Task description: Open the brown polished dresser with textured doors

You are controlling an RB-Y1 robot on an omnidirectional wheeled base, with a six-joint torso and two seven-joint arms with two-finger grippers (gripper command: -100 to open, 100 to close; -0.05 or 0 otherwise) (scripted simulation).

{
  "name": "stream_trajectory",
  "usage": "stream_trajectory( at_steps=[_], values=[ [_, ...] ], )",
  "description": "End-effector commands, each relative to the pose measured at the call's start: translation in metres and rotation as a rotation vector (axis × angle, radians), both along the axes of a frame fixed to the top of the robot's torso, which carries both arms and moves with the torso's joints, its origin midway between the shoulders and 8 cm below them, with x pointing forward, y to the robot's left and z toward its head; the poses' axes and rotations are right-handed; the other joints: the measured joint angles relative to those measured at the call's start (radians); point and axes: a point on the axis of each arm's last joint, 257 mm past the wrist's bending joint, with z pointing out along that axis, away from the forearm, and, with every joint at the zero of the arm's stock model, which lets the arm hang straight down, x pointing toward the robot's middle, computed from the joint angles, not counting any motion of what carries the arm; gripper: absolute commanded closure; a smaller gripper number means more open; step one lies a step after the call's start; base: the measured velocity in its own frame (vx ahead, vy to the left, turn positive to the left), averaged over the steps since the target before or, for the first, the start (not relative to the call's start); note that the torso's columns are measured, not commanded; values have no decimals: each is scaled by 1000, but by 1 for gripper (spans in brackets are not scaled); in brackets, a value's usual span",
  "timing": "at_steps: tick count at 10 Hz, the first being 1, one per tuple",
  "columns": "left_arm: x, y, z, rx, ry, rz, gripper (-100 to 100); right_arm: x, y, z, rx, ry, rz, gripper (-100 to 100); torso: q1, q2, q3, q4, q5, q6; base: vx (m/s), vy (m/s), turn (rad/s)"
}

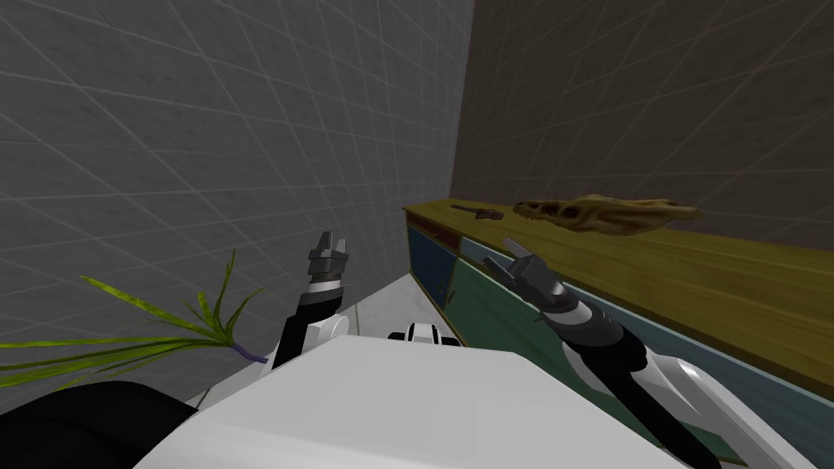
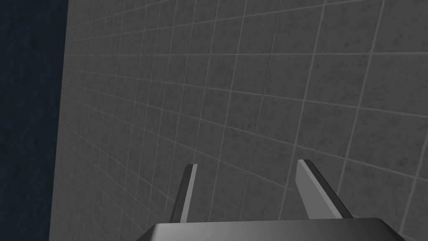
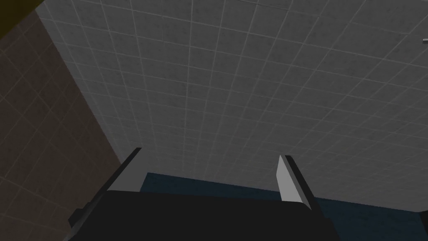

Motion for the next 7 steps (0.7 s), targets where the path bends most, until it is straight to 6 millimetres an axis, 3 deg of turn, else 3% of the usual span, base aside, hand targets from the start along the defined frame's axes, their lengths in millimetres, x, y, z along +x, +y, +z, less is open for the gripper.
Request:
stream_trajectory(
  at_steps=[1, 7],
  values=[
    [0, 0, 0, 0, 0, 0, 0, 6, -6, -18, -161, 3, -55, -100, 0, 1, 0, 0, 0, 0, 84, 136, -48],
    [0, 0, 0, 0, 0, 0, 0, 16, -30, -61, -548, -1, -160, -100, 0, 1, 0, 0, 0, 0, 111, 135, -57]
  ],
)
